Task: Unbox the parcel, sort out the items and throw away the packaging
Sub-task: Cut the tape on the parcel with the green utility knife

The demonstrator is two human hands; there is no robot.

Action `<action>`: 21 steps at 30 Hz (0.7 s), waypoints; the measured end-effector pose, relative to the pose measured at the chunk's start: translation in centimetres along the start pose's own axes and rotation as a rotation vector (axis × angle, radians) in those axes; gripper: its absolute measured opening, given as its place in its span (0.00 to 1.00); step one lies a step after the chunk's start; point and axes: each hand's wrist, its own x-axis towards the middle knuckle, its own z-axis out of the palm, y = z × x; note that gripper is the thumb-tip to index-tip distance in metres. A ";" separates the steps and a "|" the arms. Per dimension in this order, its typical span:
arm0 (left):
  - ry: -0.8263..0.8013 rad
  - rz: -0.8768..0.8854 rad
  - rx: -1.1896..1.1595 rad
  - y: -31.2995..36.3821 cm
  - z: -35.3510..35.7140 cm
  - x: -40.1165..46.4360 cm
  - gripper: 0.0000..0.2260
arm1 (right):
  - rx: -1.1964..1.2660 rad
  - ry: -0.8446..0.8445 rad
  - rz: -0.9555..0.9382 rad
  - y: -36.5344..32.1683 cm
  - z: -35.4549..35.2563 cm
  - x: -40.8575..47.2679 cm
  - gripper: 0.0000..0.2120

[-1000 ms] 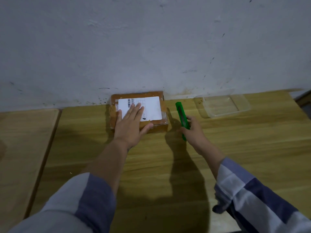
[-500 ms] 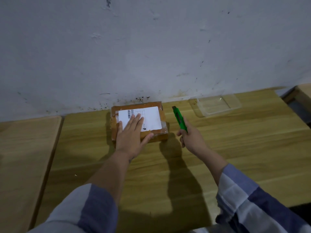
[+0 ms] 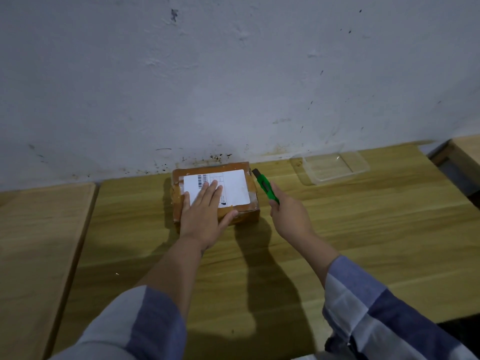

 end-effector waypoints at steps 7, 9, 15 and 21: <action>0.011 0.004 0.001 0.0 0.1 0.1 0.37 | -0.033 0.011 -0.010 -0.7 0.0 0.0 0.25; 0.011 0.004 -0.007 0.0 0.0 0.0 0.37 | -0.039 0.022 0.001 -0.8 0.0 0.0 0.24; 0.011 0.002 -0.006 0.0 0.0 0.0 0.37 | -0.123 0.016 -0.003 -1.1 0.5 0.1 0.25; 0.015 0.006 -0.008 -0.1 -0.1 -0.1 0.36 | 0.169 -0.092 0.104 -3.0 -0.8 0.8 0.21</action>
